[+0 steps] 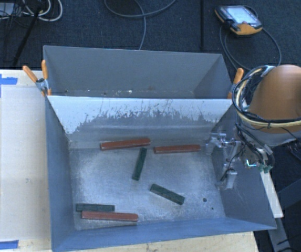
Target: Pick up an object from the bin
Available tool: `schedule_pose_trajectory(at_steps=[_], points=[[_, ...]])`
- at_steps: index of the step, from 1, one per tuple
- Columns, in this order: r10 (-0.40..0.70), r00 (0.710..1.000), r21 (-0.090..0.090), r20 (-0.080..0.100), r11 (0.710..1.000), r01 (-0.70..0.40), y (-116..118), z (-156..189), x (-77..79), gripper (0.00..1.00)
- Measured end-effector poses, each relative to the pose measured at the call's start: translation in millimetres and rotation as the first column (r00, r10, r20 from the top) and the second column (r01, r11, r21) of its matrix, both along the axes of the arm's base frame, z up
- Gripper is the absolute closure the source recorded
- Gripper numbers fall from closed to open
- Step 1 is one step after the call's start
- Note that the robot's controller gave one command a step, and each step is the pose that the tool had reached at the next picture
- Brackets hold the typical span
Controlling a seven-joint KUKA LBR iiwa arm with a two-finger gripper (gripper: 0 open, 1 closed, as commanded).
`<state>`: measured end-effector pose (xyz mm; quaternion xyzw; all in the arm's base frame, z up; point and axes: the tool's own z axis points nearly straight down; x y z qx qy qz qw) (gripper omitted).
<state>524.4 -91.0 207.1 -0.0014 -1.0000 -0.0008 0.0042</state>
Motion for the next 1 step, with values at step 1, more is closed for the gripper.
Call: schedule_pose_trajectory(at_steps=[1], points=[[0.003,1.0,-0.001,0.007,1.0,-0.003,0.3,3.8,1.6,0.0]])
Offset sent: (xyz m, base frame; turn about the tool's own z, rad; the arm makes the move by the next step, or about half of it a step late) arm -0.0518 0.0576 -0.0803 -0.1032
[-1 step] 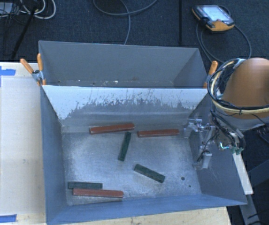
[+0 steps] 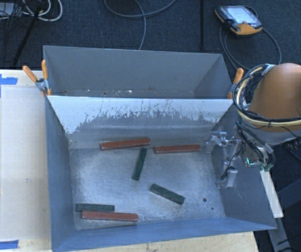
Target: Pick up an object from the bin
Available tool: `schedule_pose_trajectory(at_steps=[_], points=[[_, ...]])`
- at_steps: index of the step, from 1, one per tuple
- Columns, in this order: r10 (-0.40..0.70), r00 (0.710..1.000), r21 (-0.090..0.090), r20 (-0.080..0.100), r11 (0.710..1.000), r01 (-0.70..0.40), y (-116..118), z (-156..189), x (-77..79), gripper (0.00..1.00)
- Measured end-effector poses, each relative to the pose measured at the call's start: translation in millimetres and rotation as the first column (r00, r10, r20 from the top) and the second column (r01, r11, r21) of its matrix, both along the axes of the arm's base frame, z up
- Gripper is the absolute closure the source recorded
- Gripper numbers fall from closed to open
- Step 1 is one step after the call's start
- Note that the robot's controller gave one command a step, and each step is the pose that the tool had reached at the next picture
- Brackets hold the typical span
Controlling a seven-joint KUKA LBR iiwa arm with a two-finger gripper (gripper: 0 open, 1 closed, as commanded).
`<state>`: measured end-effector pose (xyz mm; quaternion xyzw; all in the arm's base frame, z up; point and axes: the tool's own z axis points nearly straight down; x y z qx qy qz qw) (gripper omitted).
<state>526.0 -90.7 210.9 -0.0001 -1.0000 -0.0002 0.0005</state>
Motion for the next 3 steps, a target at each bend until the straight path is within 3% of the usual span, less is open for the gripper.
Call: schedule_pose_trajectory(at_steps=[1,2,3], points=[[0.053,0.999,-0.002,0.006,0.999,-0.053,29,-44,-28.1,0.0],[-0.005,1.0,0.0,0.001,1.0,0.005,49,-93,-41.4,0.0],[-0.272,0.962,-0.001,-0.002,0.962,0.272,67,-114,-16.9,0.0]])
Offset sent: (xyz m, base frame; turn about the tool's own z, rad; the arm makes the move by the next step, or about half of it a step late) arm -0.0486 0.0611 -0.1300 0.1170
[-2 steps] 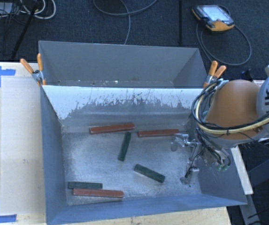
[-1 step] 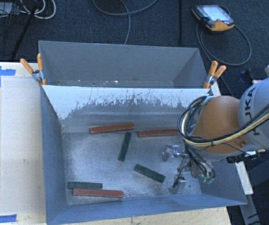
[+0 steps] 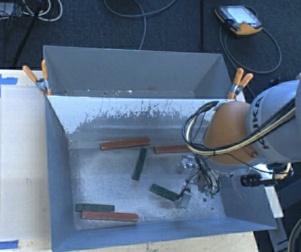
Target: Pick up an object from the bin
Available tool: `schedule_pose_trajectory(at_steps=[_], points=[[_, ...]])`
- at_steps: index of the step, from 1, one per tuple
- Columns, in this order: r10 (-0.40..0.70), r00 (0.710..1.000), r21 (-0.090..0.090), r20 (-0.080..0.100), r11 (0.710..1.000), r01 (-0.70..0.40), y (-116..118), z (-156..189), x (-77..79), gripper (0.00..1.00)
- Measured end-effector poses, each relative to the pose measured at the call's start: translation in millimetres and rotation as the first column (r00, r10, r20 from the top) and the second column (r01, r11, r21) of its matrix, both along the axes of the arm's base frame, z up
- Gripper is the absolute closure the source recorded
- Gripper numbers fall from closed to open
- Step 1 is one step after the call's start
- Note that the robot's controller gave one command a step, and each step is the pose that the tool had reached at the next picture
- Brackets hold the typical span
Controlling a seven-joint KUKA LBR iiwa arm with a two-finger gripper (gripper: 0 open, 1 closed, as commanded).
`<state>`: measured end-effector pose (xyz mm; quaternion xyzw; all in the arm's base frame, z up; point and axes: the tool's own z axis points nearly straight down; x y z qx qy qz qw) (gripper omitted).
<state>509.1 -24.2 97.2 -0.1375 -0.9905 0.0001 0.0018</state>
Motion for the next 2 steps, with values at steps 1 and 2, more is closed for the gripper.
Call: schedule_pose_trajectory(at_steps=[1,2], points=[[0.083,0.997,0.0,0.0,0.997,-0.083,16.1,-27.2,-39.2,1.0],[0.083,0.997,0.0,0.0,0.997,-0.083,16.2,-27.1,-39.2,1.0]])
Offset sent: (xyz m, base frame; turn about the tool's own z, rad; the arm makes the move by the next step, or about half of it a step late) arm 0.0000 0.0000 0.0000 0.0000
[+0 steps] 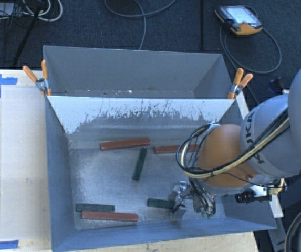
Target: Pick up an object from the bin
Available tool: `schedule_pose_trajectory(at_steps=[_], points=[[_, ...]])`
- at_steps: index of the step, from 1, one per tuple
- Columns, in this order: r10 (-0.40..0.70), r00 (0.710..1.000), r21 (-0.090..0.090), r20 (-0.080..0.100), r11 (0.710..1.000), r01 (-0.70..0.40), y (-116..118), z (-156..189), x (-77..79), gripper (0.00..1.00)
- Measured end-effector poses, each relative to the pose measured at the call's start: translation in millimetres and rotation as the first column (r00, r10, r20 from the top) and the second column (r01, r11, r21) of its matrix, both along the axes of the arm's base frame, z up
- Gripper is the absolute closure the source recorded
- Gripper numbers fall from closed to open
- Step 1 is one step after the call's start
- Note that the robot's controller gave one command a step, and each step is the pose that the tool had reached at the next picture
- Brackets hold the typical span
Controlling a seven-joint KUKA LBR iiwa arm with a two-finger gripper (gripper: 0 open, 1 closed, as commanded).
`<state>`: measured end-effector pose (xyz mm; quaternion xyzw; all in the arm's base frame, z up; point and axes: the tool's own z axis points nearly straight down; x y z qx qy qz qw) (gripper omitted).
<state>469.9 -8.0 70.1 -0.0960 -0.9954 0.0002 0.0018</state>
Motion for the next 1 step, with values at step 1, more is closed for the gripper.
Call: schedule_pose_trajectory(at_steps=[1], points=[[-0.144,0.99,0.0,0.005,0.99,0.144,35.8,164.3,33.8,1.0]])
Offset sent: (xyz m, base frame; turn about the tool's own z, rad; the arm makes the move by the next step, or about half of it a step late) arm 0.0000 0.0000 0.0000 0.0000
